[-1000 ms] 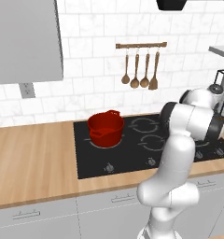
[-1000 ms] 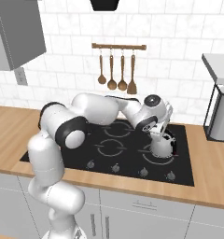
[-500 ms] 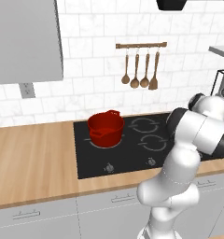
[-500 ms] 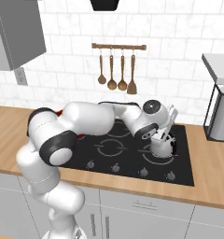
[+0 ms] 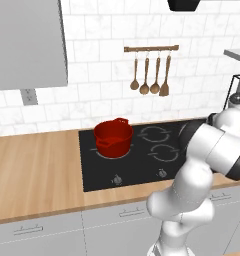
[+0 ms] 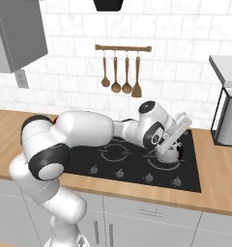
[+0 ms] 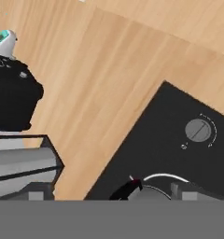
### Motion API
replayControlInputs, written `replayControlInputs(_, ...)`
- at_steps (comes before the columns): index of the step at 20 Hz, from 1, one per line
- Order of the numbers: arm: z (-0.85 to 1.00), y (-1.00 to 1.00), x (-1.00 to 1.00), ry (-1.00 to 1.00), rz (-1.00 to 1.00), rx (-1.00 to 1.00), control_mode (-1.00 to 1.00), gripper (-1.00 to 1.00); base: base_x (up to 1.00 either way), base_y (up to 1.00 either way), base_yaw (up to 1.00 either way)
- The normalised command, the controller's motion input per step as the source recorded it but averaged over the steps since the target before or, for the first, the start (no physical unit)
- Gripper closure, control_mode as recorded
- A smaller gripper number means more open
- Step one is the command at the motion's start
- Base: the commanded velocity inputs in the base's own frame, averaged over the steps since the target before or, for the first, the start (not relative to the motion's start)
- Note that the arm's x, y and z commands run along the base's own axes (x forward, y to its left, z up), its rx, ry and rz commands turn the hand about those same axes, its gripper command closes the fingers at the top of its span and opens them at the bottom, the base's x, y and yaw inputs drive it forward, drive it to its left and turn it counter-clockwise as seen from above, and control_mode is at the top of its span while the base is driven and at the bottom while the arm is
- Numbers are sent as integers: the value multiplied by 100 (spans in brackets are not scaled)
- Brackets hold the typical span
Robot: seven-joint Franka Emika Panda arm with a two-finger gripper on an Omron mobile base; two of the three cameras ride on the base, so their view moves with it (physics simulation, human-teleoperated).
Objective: Pick the kettle from the counter and place it on a stove burner. Then turn the burner on.
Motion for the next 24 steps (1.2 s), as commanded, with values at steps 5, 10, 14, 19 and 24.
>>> replayControlInputs(5,17,9,-26,0,-35,19,-100,-100,0,0,0)
replayControlInputs(10,5,0,-14,-1,-17,36,-100,-100,0,0,0)
replayControlInputs(14,0,0,0,-6,-3,44,-100,-100,0,0,0)
replayControlInputs(19,-19,0,0,-12,0,37,-100,-100,0,0,0)
replayControlInputs(24,-44,-1,-1,-4,-2,11,-100,-100,0,0,0)
